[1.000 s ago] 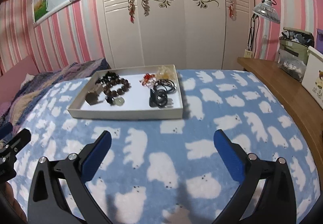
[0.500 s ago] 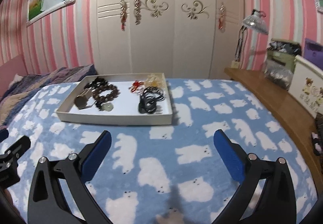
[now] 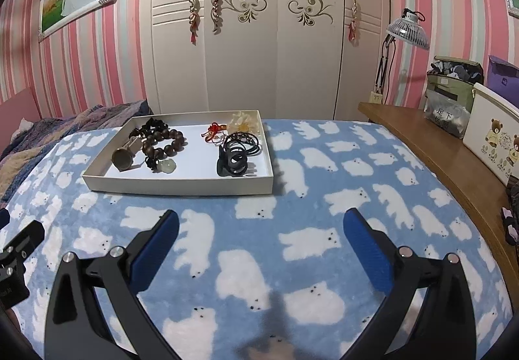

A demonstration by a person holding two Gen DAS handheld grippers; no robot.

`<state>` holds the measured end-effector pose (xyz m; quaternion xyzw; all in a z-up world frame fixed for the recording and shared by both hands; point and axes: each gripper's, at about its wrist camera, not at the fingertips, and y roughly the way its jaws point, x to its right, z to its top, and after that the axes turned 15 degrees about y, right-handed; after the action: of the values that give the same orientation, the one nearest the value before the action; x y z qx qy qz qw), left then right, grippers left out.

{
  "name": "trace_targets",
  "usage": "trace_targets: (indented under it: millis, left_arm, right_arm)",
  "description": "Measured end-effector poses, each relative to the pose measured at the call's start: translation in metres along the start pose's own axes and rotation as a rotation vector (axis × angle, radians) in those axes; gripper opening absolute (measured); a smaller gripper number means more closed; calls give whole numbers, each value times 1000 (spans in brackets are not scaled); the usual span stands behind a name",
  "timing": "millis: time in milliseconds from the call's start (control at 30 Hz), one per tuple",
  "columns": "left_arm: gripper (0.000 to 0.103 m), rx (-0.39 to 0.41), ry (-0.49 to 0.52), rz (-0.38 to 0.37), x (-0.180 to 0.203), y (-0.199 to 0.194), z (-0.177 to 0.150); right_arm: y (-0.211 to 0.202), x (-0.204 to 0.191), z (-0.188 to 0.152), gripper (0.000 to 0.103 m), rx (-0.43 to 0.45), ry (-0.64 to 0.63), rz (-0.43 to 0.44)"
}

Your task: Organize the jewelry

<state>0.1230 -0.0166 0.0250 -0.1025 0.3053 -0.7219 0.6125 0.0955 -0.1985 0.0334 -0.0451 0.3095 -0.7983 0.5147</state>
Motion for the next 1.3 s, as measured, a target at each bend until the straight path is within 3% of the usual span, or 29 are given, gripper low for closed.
trace_targets:
  millis: [833,1300]
  left_arm:
    - [100,-37,2,-12,3,9,-2]
    - [100,-32,35,20,8,8,-1]
  right_arm:
    - [1,-3,-2,101,5,-13,-23]
    - [2,-4,-4,101,8,-13,-25]
